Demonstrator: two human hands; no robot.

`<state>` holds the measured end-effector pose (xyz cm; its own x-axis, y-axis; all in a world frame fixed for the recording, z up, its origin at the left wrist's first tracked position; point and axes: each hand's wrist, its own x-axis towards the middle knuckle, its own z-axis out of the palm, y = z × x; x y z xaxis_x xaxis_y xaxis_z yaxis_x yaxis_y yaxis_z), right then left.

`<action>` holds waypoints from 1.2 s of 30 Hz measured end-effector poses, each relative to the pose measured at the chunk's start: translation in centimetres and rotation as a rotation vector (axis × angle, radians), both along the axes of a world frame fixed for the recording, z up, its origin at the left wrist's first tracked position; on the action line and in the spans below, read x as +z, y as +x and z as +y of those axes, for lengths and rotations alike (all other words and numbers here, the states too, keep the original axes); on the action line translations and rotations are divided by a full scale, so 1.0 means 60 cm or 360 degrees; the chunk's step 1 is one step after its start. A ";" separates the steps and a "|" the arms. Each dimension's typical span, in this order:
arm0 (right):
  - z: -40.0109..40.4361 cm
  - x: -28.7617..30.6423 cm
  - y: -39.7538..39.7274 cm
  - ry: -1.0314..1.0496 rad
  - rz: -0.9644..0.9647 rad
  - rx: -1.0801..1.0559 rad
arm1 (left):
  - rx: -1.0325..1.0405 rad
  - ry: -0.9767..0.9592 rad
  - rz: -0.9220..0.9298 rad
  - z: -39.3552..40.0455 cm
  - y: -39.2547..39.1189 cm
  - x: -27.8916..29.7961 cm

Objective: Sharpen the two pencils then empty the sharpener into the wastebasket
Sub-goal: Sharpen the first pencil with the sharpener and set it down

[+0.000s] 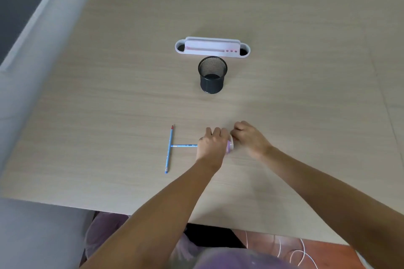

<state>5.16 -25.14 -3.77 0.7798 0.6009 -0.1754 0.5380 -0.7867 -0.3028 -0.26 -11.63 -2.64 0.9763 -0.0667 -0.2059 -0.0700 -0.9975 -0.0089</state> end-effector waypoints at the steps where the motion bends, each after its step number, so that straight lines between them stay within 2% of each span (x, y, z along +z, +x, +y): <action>1: 0.005 -0.005 -0.013 -0.0045 0.0009 0.0000 | 0.0020 0.0002 0.0002 0.001 0.002 0.003; 5: 0.000 -0.013 -0.124 0.0212 0.0176 -0.0243 | 0.0033 0.0048 0.0042 0.001 -0.007 -0.002; 8: -0.020 0.012 -0.136 0.0416 0.0090 -0.0212 | 0.0041 0.0047 0.0021 0.002 -0.006 0.000; 11: -0.025 0.036 -0.076 0.0335 -0.0040 0.0024 | 0.0007 0.0013 -0.0006 0.005 -0.004 0.002; 14: -0.012 0.021 -0.018 0.0289 -0.0125 -0.0049 | -0.0052 0.0011 -0.0042 0.007 -0.003 0.004; 17: 0.001 -0.014 -0.013 0.0179 0.0015 -0.0199 | -0.0056 -0.0011 -0.0052 0.005 -0.003 0.003; 21: 0.004 -0.040 -0.100 0.0196 0.0179 -0.0268 | -0.0009 0.0075 0.0005 0.001 -0.006 0.002; 25: -0.008 -0.026 -0.141 0.0294 0.0371 -0.0479 | 0.0029 0.0069 0.0007 0.001 -0.006 0.000; 28: -0.012 0.004 -0.131 0.0324 0.0418 -0.0461 | 0.0023 0.0040 -0.0002 0.003 -0.006 -0.001; 33: -0.005 0.037 -0.074 0.0397 0.0305 -0.0563 | -0.0010 -0.0044 -0.0083 0.002 -0.001 -0.007; 36: -0.005 0.031 -0.040 0.0428 0.0206 -0.0443 | 0.0011 -0.0014 -0.0014 0.002 -0.002 -0.009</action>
